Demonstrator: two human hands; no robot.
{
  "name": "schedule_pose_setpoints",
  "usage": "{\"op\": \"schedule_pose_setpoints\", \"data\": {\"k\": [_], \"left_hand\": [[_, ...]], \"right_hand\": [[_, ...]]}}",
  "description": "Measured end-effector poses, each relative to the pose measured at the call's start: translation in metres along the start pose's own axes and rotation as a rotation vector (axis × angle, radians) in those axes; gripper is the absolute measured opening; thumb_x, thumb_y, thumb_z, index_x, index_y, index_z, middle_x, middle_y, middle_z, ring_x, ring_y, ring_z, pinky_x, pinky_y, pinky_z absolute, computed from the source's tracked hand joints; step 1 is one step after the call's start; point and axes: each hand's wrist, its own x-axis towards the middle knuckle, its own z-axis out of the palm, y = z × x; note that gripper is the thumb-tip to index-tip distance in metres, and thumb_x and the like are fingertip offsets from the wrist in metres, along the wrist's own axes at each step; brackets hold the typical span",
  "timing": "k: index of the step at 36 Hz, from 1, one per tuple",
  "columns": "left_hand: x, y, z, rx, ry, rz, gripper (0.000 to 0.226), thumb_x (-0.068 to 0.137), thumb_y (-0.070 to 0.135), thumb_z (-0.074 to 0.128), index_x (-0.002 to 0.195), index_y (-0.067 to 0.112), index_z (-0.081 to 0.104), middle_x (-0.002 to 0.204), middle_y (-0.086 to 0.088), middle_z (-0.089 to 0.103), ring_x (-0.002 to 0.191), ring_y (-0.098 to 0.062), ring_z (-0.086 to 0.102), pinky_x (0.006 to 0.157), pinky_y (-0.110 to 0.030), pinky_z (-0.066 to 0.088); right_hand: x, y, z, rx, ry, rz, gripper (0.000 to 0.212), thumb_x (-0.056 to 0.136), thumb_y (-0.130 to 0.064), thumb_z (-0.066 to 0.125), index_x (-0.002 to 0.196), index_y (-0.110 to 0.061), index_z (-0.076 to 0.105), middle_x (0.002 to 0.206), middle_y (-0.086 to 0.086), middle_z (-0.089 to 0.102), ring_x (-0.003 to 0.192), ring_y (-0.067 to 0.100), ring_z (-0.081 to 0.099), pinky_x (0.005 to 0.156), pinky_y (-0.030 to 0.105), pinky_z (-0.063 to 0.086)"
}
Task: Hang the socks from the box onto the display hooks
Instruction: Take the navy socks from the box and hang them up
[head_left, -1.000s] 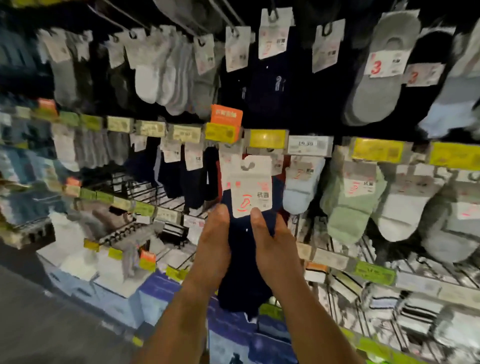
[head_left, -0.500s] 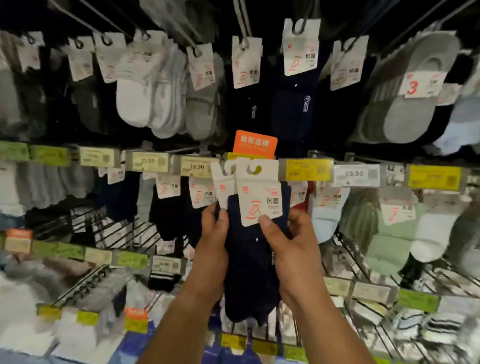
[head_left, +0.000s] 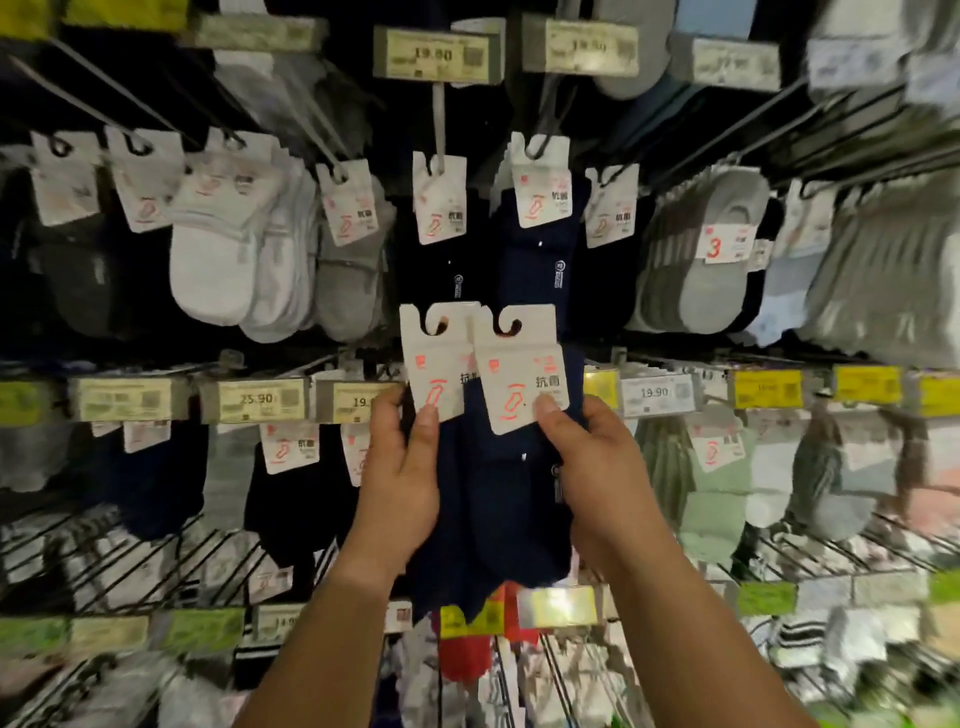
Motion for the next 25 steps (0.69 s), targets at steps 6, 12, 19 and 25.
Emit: {"op": "schedule_pose_setpoints", "data": {"k": [6,12,19,25], "left_hand": [[0.017,0.007,0.014,-0.02,0.04,0.023,0.015,0.104,0.033,0.045,0.117,0.041,0.048,0.12,0.014,0.063,0.109,0.003,0.06,0.098,-0.025,0.048],[0.023,0.009,0.026,-0.07,0.063,-0.004,0.016,0.105,0.031,0.045,0.118,0.039,0.05,0.119,0.012,0.067,0.11,-0.004,0.064,0.097,-0.031,0.05],[0.035,0.014,0.034,-0.028,0.085,0.002,0.027,0.105,0.033,0.045,0.132,0.028,0.047,0.121,0.015,0.065,0.109,0.002,0.063,0.098,-0.03,0.051],[0.042,0.011,0.037,-0.048,0.079,0.025,0.022,0.104,0.033,0.046,0.126,0.031,0.049,0.119,0.014,0.066,0.11,0.0,0.064,0.096,-0.031,0.051]], "right_hand": [[0.032,-0.056,-0.006,0.119,0.01,-0.039,0.016,0.1,-0.021,0.057,0.109,-0.011,0.067,0.093,-0.001,0.078,0.08,0.013,0.074,0.067,0.034,0.06],[0.078,-0.12,-0.004,0.062,0.012,-0.133,0.019,0.1,-0.024,0.058,0.11,-0.012,0.068,0.089,-0.002,0.077,0.07,0.012,0.073,0.06,0.033,0.06],[0.111,-0.145,0.002,0.03,-0.02,-0.168,0.021,0.098,-0.023,0.059,0.113,-0.011,0.068,0.102,0.003,0.076,0.095,0.024,0.072,0.085,0.048,0.059],[0.126,-0.147,0.002,0.013,-0.007,-0.198,0.02,0.097,-0.023,0.06,0.11,-0.011,0.068,0.103,0.003,0.076,0.097,0.026,0.071,0.089,0.051,0.057]]}}
